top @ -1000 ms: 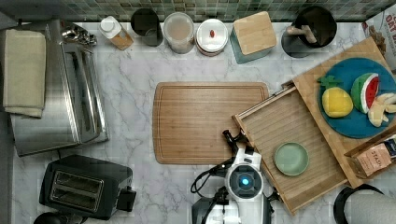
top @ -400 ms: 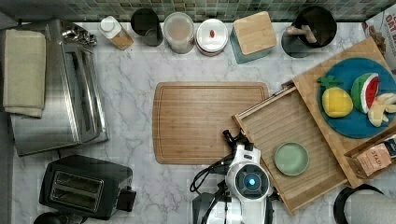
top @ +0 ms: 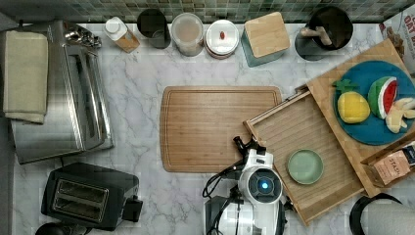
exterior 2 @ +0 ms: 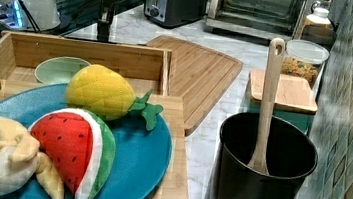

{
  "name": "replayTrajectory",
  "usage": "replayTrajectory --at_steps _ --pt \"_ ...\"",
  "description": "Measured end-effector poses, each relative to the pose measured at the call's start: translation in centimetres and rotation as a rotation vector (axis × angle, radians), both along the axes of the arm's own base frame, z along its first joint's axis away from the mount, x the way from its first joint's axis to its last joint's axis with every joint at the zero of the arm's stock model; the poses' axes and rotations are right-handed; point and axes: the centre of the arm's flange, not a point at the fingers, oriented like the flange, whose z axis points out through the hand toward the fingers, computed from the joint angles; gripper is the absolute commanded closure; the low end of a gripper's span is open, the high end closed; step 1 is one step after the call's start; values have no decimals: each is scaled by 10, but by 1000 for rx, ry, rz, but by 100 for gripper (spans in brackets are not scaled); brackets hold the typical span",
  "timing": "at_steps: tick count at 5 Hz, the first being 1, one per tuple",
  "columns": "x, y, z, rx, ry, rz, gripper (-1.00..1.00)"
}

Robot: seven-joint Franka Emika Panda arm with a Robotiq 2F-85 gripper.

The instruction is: Close the drawer.

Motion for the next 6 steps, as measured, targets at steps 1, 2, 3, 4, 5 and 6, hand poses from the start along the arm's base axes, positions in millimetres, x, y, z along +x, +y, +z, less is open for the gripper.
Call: replayTrajectory --at_steps 1,2,3,4,5,6 --pt "-2 -5 -4 1 11 9 100" --pt "-5 -12 -1 -9 77 49 100" --pt "-4 -25 1 20 103 119 100" --pt "3 -45 -1 84 84 174 100" --pt "15 -73 -5 125 51 174 100" --pt "24 -97 -7 140 120 157 100"
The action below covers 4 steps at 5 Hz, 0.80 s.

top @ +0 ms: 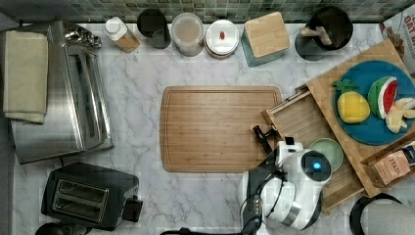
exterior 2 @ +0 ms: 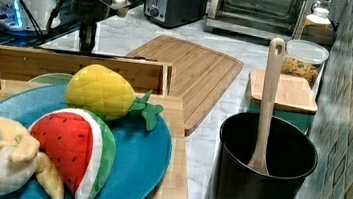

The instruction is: Close the drawer.

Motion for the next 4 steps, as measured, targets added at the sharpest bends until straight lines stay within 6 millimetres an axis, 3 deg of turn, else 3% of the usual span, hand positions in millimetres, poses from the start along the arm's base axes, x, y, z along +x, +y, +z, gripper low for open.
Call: replayTrajectory --at_steps 1,2,4 --pt "12 -23 7 16 77 -11 100" --pt "31 -51 16 34 40 21 100" --pt "65 -100 25 72 -168 -27 100"
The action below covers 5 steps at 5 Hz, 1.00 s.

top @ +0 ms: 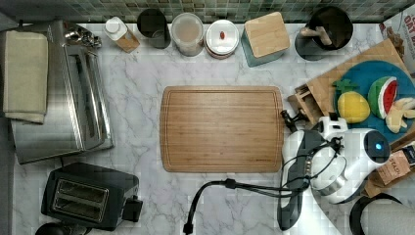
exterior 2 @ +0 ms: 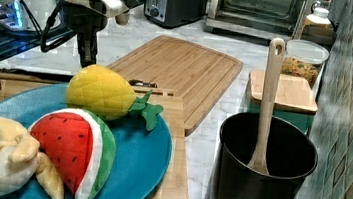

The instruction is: Close the drawer.

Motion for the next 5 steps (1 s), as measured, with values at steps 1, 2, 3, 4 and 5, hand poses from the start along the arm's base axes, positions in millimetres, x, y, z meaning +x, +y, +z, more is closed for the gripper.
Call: replayTrajectory --at_steps 1,2,3,4,5 --pt "1 -20 7 -115 9 -53 100" --pt "4 -19 7 -144 29 -131 100" --pt "8 -17 6 -160 28 -126 100" --pt "8 -17 6 -160 28 -126 100" --pt "9 -15 6 -170 33 -107 100"
